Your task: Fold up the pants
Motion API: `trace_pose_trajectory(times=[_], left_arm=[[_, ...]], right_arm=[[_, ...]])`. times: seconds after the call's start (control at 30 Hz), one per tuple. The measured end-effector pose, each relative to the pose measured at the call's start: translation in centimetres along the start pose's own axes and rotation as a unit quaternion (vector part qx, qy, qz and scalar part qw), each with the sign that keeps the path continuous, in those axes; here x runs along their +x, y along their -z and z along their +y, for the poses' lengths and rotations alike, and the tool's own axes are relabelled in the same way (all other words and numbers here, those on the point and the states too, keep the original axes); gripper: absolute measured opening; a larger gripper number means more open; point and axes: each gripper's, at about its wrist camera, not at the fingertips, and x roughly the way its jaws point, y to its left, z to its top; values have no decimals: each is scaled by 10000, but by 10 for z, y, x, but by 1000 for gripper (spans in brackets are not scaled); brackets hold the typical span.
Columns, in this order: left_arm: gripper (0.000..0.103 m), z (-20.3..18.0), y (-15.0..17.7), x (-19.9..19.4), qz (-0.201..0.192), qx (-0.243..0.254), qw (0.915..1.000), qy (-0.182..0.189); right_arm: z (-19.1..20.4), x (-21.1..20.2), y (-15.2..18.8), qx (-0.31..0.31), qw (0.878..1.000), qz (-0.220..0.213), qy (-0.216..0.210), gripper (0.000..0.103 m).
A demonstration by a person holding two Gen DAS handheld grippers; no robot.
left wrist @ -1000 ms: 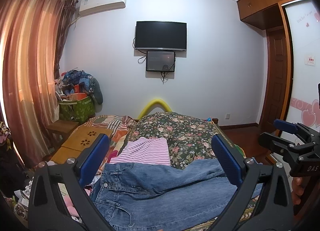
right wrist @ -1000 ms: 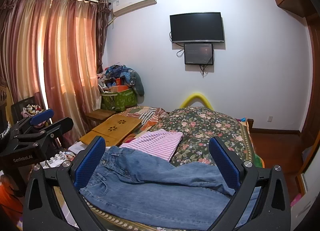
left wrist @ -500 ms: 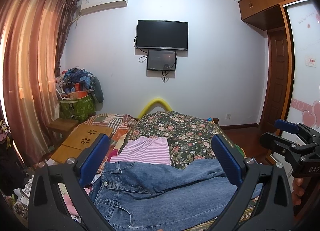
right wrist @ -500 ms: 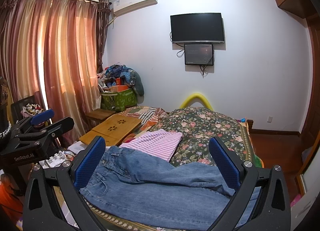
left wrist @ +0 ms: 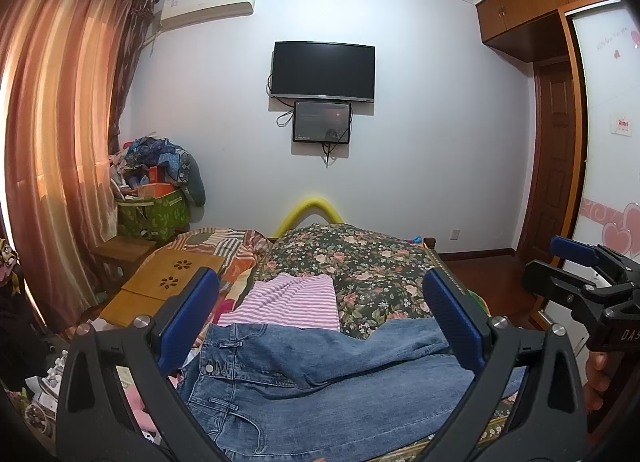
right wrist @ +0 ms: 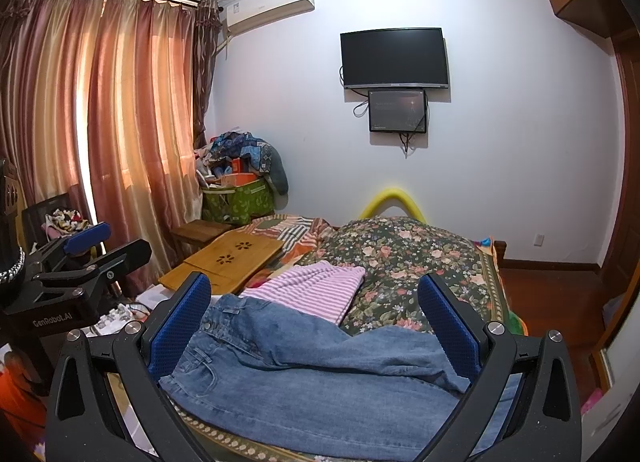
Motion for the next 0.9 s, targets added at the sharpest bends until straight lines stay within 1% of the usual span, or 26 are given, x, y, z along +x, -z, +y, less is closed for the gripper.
trace_pose_trajectory(times=[0.57, 0.9], left_arm=[[103, 2, 0, 1, 26, -36, 10000, 3], [103, 4, 3, 7, 75, -44, 10000, -26]], right_arm=[[1, 0, -1, -9, 10000, 4, -45, 103], [-4, 9, 0, 18, 9999, 109, -63, 103]])
